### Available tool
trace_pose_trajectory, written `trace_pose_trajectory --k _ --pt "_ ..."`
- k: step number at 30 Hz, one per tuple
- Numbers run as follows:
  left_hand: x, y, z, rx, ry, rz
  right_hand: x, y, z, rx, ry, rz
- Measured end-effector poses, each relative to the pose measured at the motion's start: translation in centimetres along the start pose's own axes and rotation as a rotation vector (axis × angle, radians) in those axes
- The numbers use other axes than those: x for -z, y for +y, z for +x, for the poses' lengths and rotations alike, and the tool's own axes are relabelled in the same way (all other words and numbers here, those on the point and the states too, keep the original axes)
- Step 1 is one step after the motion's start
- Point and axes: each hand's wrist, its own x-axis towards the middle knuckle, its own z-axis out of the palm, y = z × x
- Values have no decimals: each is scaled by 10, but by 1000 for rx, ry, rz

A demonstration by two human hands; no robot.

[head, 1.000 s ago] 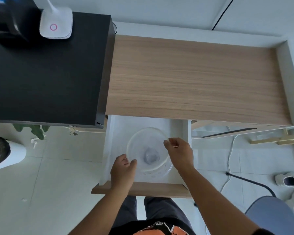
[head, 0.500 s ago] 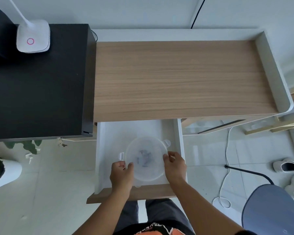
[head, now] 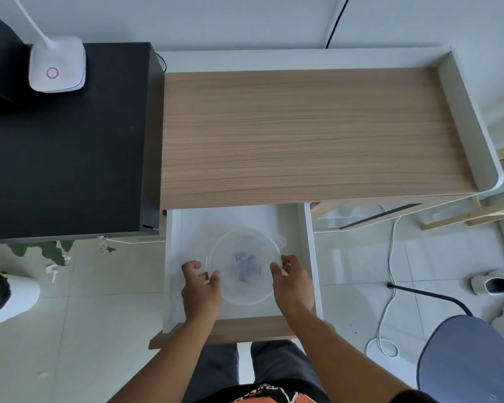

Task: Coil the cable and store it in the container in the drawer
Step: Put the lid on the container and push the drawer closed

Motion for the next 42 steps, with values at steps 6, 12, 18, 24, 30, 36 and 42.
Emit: trace_pose_trajectory --k 6,12,18,24,30,36,42 --pt "1 -1 3 -28 -36 46 3 1 8 146 -49 -240" --pt "-1 3 12 55 -90 -7 5 -2 24 118 -157 -188" --pt "-3 12 24 30 -140 157 10 -8 37 110 -208 -105" --pt "-2 45 30 -529 -53 914 28 -9 17 151 -37 -523" --pt "-15 77 52 -656 -231 1076 14 -2 1 -44 -184 -284" --pt "-21 77 66 -548 -332 1033 -17 -10 -1 -284 -196 225" --pt "-25 79 81 -498 -461 1002 -22 -2 -2 -294 -181 307"
